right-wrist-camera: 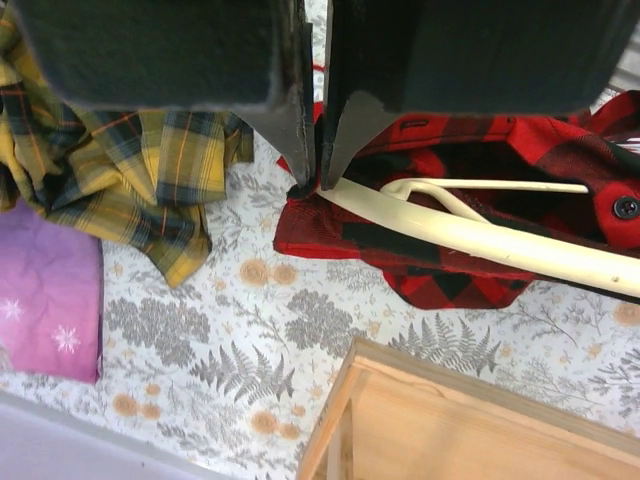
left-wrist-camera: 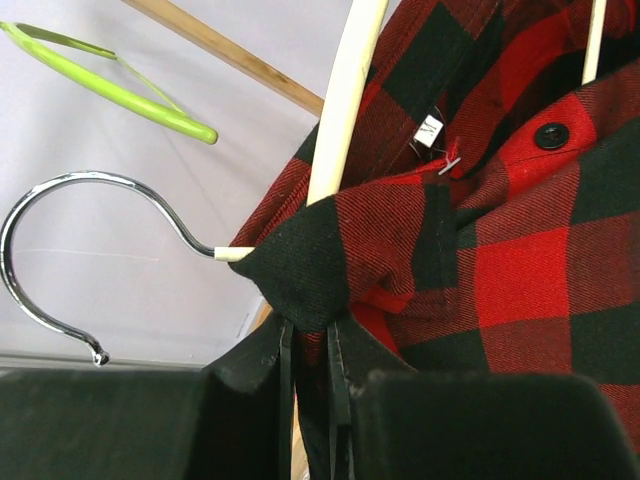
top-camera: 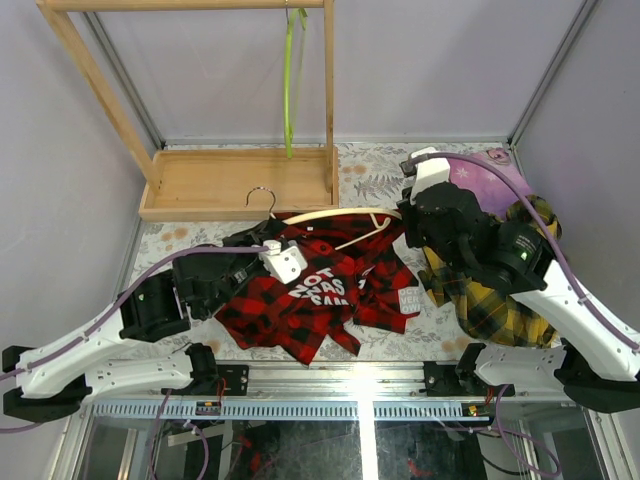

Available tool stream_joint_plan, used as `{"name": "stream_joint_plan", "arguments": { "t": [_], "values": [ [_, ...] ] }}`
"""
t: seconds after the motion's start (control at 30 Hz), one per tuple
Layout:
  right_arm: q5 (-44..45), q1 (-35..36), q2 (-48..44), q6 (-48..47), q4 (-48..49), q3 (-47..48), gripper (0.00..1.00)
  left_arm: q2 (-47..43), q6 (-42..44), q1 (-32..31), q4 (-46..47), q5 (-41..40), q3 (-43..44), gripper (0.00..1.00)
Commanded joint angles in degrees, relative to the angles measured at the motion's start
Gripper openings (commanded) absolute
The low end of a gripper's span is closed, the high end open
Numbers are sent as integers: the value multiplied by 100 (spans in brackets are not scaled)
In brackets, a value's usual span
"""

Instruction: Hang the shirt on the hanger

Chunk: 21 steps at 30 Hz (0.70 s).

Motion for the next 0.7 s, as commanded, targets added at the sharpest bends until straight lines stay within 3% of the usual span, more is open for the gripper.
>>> {"name": "stream_joint_plan", "arguments": {
  "t": [0.0,0.2,0.43,0.67],
  "values": [
    [-1097,37,-176,-669,2231,4,0,245,64,-285,-121,684,95,0],
    [-1876,37,-260,-810,2764,-234,0,336,-26,-400,-123,685,120,0],
    [-2786,41,156,-980,2471,4,0,517,-114,-544,-257,693,302,0],
    [-2843,37,238,-773,2773,-59,0,731,-221,-654,-263,784,405,0]
  ]
}}
